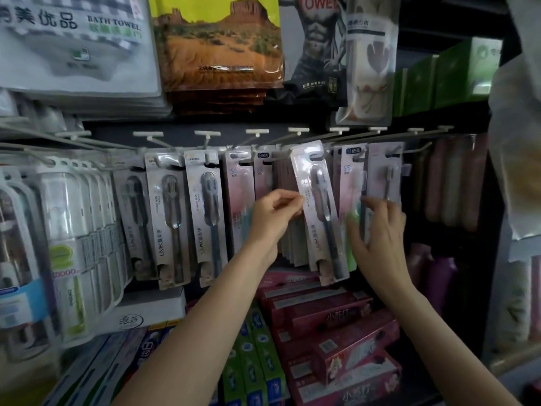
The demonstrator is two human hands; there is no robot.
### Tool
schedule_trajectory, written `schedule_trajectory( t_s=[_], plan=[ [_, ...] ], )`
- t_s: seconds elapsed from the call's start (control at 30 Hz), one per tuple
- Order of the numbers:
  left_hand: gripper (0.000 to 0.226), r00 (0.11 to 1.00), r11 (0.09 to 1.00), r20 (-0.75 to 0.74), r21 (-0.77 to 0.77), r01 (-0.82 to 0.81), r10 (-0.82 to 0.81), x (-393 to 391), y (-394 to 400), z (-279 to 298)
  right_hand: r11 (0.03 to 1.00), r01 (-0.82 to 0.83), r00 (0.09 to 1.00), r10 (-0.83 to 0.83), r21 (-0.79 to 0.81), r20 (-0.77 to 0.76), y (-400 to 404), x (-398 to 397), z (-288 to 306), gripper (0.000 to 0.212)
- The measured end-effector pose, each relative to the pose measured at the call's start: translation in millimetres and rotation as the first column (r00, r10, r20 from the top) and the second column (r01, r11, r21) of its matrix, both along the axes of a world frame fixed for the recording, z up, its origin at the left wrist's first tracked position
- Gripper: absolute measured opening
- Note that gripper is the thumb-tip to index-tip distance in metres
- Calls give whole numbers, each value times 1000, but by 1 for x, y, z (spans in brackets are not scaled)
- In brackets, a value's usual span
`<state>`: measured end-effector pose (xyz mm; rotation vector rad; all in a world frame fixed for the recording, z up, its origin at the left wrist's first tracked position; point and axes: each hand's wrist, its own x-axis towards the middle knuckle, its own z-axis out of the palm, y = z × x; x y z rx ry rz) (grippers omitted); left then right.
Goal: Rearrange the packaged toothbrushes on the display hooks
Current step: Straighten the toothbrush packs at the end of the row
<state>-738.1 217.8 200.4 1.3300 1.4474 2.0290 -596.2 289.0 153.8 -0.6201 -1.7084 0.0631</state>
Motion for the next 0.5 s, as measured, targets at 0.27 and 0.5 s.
schedule_trajectory(
  t_s=[0.27,0.5],
  plan=[
    [9,972,976,82,12,219,-219,-3,-10,3,977,-211,967,210,-2,142,-25,-19,14,64],
    [6,978,973,-12,-102,206,-208,-9,-23,1,927,-331,930,352,-175,103,-29,-24,12,54]
  ],
)
